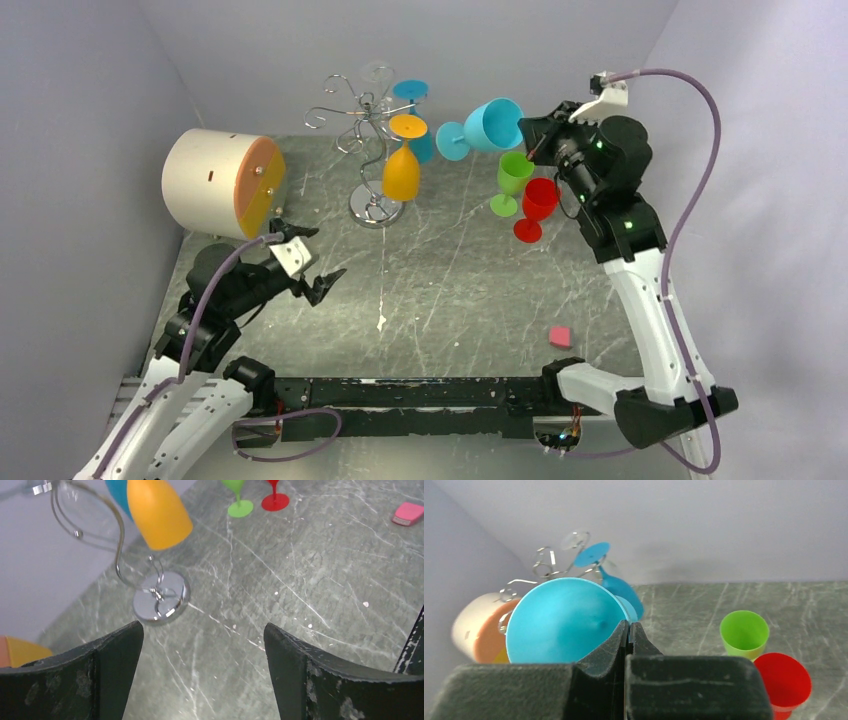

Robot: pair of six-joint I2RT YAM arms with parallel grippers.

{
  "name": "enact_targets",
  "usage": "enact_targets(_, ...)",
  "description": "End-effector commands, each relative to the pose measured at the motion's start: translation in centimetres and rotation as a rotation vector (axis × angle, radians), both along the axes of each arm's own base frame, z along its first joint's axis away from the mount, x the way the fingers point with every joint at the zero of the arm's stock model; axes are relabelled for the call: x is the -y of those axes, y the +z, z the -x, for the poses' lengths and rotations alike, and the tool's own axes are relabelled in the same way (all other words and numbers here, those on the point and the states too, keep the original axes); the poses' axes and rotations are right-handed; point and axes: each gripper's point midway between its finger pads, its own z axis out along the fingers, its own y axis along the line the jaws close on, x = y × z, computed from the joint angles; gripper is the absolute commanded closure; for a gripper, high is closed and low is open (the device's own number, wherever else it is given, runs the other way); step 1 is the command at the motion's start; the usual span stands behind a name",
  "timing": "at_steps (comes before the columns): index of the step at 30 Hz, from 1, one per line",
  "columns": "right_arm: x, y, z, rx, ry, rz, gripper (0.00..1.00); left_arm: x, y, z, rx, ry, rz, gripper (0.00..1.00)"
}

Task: Place the wine glass upside down on the wine glass rack

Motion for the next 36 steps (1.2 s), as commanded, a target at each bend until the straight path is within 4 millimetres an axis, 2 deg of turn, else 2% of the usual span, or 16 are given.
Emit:
enact_targets(1, -1.5, 2.6, 3.1, 0.073, 0.128, -0.06, 1.0, 1.4, 4.9, 1.3, 0.293, -0.177, -0.071, 0.05)
enact_targets(6, -4.8, 3.6, 5.7, 0.105, 0.345, -0.11, 1.0, 1.8, 6.6, 2.5, 0.476, -0.275, -0.161, 0.08)
enact_targets(8, -6.1, 3.5, 6.5, 0.098, 0.426, -0.131, 1.0, 1.8, 6.8, 2.9, 0.545, -0.306, -0.208, 0.1)
enact_targets(13, -9.5, 3.4, 8.7, 0.065, 0.643, -0.176, 1.0, 1.6, 7.6, 3.8, 0.655, -0.324, -0.253, 0.09)
enact_targets(16, -11.9, 2.1, 9.3, 0.004, 0.748, -0.16, 1.0, 1.3, 7.8, 3.9, 0.686, -0.322, -0.284, 0.09)
enact_targets(19, -14.9, -0.1, 10.2, -0.074, 0.86, -0.093, 1.0, 1.2, 7.6, 3.8, 0.684, -0.333, -0.32, 0.11)
enact_targets(22, -16.9, -1.9, 10.9, -0.143, 0.937, -0.065, 1.0, 1.6, 7.0, 4.1, 0.675, -0.377, -0.339, 0.14)
enact_targets(28, -17.8, -4.1, 10.8, -0.202, 0.974, -0.063, 1.0, 2.2, 4.6, 4.8, 0.628, -0.467, -0.364, 0.22)
enact_targets(31, -18.2, -4.2, 11.0, -0.204, 1.004, -0.075, 1.0, 2.3, 3.8, 4.7, 0.608, -0.484, -0.377, 0.28)
enact_targets(36, -18.5, -4.5, 11.0, -0.214, 1.029, -0.08, 1.0, 2.3, 3.4, 4.1, 0.601, -0.48, -0.401, 0.32)
